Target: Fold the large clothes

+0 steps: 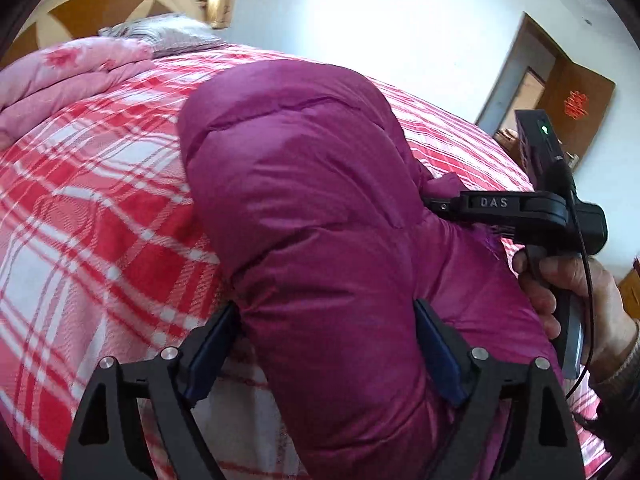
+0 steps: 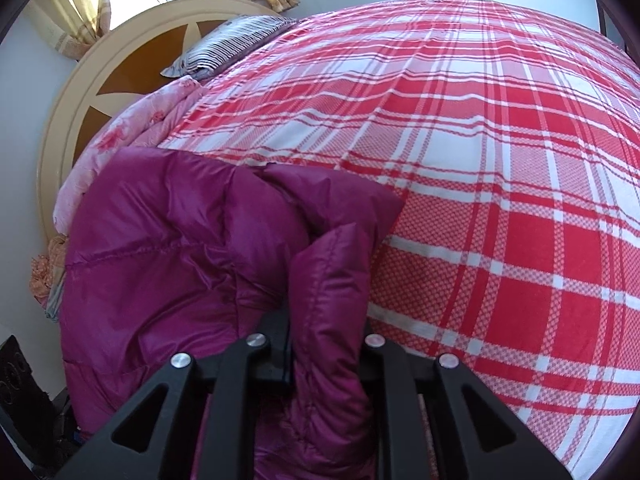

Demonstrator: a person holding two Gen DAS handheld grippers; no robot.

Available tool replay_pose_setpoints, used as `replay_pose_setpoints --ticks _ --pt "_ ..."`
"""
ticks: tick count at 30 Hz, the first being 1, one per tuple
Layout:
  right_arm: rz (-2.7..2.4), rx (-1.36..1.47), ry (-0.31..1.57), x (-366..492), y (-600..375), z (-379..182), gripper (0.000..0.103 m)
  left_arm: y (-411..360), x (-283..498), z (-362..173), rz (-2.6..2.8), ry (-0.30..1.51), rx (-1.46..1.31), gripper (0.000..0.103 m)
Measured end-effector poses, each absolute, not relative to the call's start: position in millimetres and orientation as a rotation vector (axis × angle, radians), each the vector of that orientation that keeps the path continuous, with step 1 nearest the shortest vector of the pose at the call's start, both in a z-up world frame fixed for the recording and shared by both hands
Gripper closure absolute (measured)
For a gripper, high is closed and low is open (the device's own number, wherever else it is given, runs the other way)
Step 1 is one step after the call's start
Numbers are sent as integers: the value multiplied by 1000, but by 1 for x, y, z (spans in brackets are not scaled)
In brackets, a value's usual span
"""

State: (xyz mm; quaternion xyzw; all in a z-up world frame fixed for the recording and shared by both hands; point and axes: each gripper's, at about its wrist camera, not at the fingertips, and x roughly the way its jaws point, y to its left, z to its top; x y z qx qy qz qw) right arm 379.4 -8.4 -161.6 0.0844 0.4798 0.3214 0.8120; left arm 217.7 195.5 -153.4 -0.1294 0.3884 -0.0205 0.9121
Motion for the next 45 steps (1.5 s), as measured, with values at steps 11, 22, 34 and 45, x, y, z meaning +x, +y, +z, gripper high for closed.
replay_pose_setpoints --ticks 11,22,34,45 --pt "521 204 728 293 -63 -64 15 175 160 -36 43 536 -85 16" --pt "503 230 610 225 -84 -21 6 175 138 2 30 441 -65 16" --pt "473 229 570 207 -96 -10 6 176 132 10 21 416 -74 16" --pt "461 223 536 197 -102 -3 4 178 132 11 16 415 -73 16"
